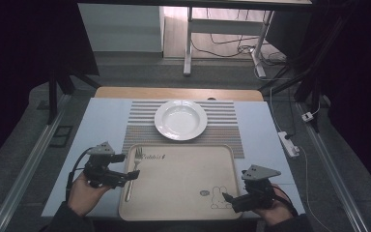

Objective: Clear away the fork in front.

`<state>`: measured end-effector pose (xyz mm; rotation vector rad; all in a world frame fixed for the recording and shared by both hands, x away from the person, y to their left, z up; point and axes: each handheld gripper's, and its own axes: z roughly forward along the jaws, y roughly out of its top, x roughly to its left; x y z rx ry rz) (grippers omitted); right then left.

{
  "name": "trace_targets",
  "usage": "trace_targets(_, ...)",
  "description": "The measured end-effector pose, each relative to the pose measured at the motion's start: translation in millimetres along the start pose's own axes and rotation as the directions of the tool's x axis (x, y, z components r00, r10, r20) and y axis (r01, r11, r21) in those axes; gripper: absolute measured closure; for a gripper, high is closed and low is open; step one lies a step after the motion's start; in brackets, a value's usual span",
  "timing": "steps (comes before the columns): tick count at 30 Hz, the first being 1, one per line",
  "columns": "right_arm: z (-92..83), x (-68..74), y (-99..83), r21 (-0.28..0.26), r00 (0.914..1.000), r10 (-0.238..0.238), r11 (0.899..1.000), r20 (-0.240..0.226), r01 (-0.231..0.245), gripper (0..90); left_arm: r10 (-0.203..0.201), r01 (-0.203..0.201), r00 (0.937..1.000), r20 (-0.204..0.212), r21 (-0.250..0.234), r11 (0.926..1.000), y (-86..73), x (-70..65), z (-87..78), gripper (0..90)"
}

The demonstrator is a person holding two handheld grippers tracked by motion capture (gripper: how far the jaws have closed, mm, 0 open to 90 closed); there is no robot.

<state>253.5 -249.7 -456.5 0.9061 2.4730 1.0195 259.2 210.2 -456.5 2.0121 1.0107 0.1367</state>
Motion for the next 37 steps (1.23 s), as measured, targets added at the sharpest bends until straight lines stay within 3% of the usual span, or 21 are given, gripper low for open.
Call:
trace_targets(9,-12.5,-3.2,-11.5,-0.011,0.9984,0.050,0.999,0.026,-0.050,0.0,-0.027,0.026,0.9990,-0.034,-0.039,0.9989,-28.8,-1.5,-31.5,3.4)
trace_targets(14,-20.8,-6.7,-19.1,-0.006,0.9939,0.103,0.995,0.041,-0.102,0.0,-0.052,0.049,0.9977,-0.043,-0.065,0.9967,-46.7,-1.5,-47.9,1.1)
trace_targets(24,-35.6,-11.8,-30.9,-0.020,0.9845,0.160,0.987,0.073,-0.159,0.0,-0.129,0.121,0.9888,-0.075,-0.100,0.9876,-83.1,1.2,-74.3,0.0)
trace_targets(30,-40.9,-11.3,-34.6,-0.021,0.9818,0.171,0.985,0.083,-0.170,0.0,-0.143,0.133,0.9828,-0.117,-0.087,0.9872,-94.3,1.3,-83.3,0.0)
trace_targets(33,-41.9,-10.9,-35.5,-0.018,0.9810,0.176,0.984,0.082,-0.175,0.0,-0.138,0.131,0.9778,-0.158,-0.055,0.9899,-96.2,0.1,-84.7,0.0)
trace_targets(37,-41.5,-11.1,-35.8,-0.013,0.9816,0.172,0.985,0.083,-0.172,0.0,-0.132,0.126,0.9780,-0.162,-0.046,0.9910,-94.6,-0.6,-83.1,0.0)
